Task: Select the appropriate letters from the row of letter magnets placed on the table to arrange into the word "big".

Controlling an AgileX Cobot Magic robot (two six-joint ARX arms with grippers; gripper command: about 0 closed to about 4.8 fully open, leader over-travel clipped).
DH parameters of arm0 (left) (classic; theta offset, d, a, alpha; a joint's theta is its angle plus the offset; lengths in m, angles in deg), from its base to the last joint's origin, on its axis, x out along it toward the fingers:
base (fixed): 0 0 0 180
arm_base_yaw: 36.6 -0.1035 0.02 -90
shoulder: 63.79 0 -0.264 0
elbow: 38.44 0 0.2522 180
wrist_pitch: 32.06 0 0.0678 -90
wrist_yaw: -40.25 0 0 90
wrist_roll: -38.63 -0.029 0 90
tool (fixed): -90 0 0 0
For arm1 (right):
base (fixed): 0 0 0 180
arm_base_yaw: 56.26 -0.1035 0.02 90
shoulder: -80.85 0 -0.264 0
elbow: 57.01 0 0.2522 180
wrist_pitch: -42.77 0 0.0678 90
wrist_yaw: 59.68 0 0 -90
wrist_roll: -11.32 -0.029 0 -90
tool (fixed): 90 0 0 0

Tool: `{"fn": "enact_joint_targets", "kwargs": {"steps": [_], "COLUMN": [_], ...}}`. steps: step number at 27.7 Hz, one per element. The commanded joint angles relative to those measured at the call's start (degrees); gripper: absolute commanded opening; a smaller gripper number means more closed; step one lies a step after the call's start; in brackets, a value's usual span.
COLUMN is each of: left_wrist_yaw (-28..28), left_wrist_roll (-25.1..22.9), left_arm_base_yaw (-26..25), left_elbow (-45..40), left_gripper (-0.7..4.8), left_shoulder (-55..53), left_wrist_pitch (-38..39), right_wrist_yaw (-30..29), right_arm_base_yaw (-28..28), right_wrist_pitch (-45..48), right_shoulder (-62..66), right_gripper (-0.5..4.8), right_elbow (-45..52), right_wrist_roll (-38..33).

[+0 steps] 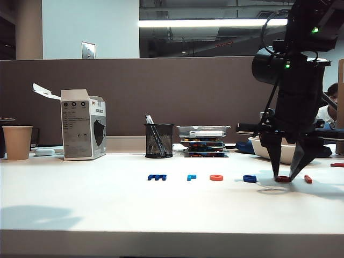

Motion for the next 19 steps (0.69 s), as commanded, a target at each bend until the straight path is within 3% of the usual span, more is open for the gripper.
{"fn": "enact_joint_targets", "kwargs": {"steps": [1, 12, 19], "left_wrist_yaw": [-0.4, -0.4, -0.4], "left_wrist_roll": [-0.4, -0.4, -0.4], "left_arm_base_yaw": [0.0, 0.0, 0.0], "left_elbow": [0.2, 0.2, 0.2], "left_gripper": [-0.05, -0.05, -0.05], "left_shoulder": [0.0, 0.0, 0.0], "left_wrist_pitch": [-0.3, -0.3, -0.3], "right_wrist_yaw": [-1.6, -2.9, -4.9], "right_arm_base_yaw": [-0.2, -0.4, -4.3], "right_wrist_pitch": [-5.4, -8.9, -10.6], "right_shoulder": [0.5, -4.8, -5.4], "right_gripper": [1.07, 1.07, 1.07], "right_elbow": [0.8, 0.8, 0.9], "right_wrist_roll": [-0.3, -0.3, -0.3]}}
